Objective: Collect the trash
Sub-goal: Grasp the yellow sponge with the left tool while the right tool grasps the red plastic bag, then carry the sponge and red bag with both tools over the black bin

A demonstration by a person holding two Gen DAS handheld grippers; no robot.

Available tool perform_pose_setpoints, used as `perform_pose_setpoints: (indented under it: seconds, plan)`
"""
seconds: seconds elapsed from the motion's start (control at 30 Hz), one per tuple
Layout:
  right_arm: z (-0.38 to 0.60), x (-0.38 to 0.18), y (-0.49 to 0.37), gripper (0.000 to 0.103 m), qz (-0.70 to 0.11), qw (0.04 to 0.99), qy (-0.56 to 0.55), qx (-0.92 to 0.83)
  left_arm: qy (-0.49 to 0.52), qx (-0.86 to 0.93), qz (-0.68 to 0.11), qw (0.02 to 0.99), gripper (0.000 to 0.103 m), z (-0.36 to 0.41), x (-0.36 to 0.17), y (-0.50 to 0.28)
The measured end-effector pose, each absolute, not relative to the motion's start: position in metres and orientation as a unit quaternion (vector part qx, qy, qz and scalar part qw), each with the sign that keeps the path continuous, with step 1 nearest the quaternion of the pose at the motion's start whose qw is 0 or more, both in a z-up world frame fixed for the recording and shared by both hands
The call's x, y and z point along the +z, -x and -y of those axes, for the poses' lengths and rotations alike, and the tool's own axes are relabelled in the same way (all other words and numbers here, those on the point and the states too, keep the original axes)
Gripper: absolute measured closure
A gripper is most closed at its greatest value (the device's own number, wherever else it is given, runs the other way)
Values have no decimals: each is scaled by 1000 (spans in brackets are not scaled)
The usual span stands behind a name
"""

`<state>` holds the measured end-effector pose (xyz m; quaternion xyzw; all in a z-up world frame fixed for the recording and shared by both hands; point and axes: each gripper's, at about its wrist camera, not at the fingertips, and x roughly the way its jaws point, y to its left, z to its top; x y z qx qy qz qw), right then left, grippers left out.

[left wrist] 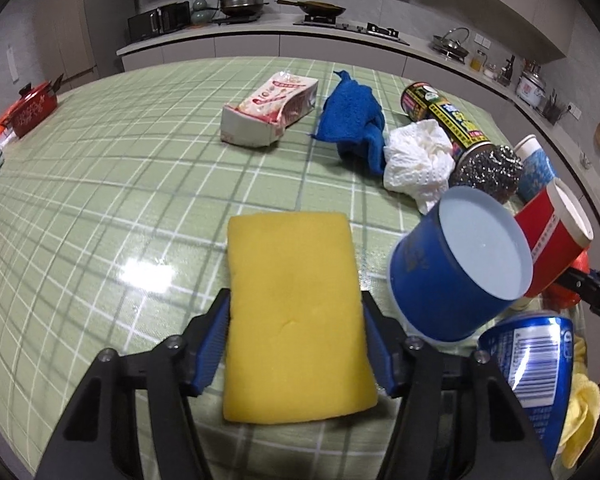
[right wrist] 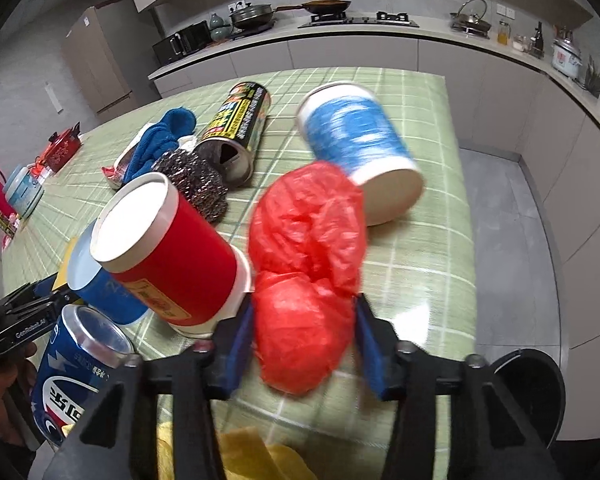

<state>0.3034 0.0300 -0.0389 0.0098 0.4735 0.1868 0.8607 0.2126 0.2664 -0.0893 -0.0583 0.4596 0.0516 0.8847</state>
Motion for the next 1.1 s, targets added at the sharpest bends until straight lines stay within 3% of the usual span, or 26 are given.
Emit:
perform_pose_setpoints:
  seconds: [0.17, 0.63, 1.1]
  plan:
    - [-33, -37, -303, 68, -470, 862, -13, 189, 68, 46, -446, 891, 53, -273, -87, -216]
    - [-19, 2, -275, 69, -433, 882, -21, 182, 54, 26, -400, 914, 53, -271, -32, -195]
    - [46, 44, -226, 69, -401, 905, -36, 136, 30, -52, -355, 933, 53, -199, 12, -189]
